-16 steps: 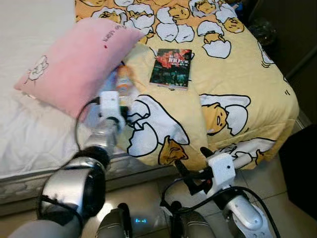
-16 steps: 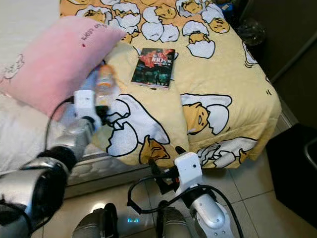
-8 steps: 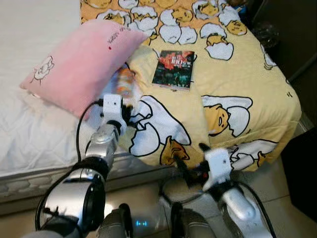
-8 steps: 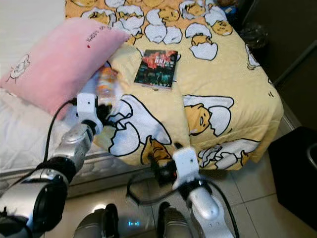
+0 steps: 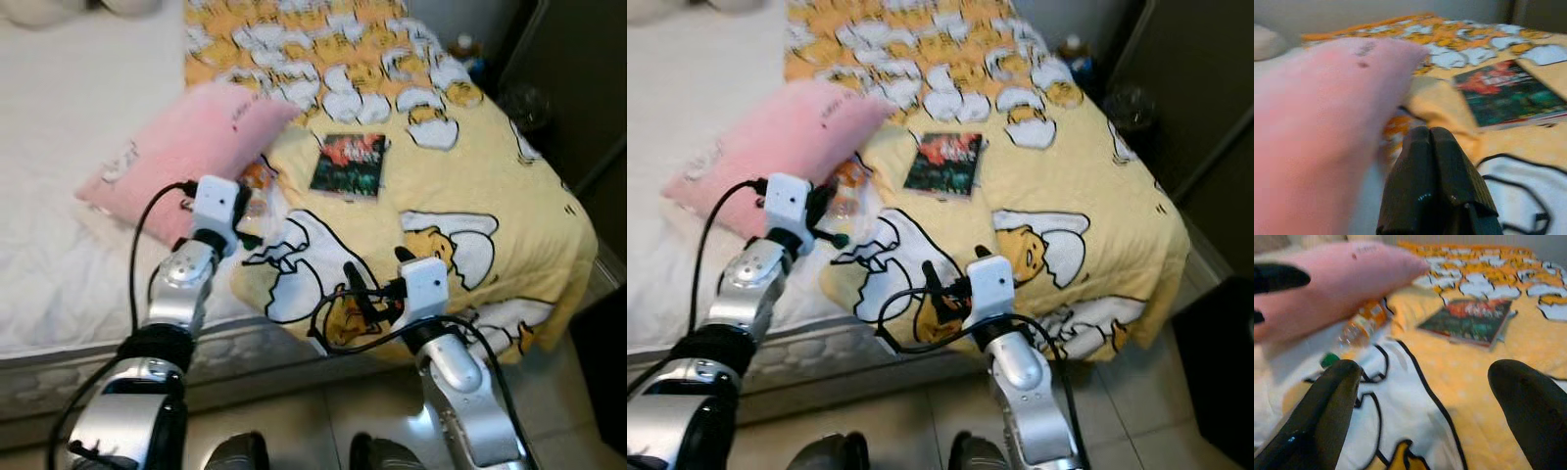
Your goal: Clean up the room
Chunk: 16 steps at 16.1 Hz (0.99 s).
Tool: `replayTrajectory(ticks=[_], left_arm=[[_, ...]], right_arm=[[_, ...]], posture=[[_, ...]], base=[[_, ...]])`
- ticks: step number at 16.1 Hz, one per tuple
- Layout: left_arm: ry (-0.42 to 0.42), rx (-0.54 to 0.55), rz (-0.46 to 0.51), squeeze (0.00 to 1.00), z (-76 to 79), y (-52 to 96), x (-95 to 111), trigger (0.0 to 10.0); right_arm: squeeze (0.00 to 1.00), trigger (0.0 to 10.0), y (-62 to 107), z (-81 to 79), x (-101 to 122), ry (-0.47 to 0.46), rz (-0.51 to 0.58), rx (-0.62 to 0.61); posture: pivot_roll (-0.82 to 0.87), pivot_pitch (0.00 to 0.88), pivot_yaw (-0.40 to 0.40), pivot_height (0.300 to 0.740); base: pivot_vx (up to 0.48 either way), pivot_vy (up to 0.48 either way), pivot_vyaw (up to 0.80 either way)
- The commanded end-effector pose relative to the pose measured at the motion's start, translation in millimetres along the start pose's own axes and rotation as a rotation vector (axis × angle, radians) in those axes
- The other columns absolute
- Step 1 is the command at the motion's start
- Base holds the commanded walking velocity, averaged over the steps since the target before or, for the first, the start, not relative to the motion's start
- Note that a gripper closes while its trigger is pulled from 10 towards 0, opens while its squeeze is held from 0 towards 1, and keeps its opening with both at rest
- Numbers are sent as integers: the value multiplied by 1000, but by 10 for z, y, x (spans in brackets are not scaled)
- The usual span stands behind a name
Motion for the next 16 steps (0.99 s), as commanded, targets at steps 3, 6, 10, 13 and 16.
replayTrajectory(ticks=[3, 6, 10, 13, 16], left_arm=[[8, 64, 76, 1000, -64, 292, 36, 10000], [-46, 63, 123, 1000, 50, 648, 111, 10000], [-81, 45, 169, 1000, 174, 1049, 190, 10000], [-49, 43, 63, 1000, 266, 1187, -1, 10000], [20, 93, -3, 1000, 269, 1183, -82, 10000]], right_arm=[[0, 10000, -20, 209, 105, 57, 61, -139], [0, 10000, 40, 420, 133, 24, 86, -300], [0, 10000, 225, 548, 41, -80, 71, -385], [0, 10000, 291, 542, 6, -97, 75, -354], [0, 10000, 256, 542, 11, -105, 81, -365]], posture=[[-114, 7, 47, 740], [-99, 0, 68, 740], [-85, 0, 69, 740], [-83, 0, 58, 740], [-88, 0, 50, 740]], base=[[0, 0, 0], [0, 0, 0], [0, 0, 0], [0, 0, 0], [0, 0, 0]])
Point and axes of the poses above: a point about 5 cm out from each wrist's last joint towards the gripper, its own y axis pointing back from the gripper into the wrist, its own x axis along the axis of the wrist's last joint, z = x × y, the point moved 3 cm from there along -y, pointing out of the wrist towards the gripper, and after that the axes turned 3 degrees about y, right-handed, at the moved point
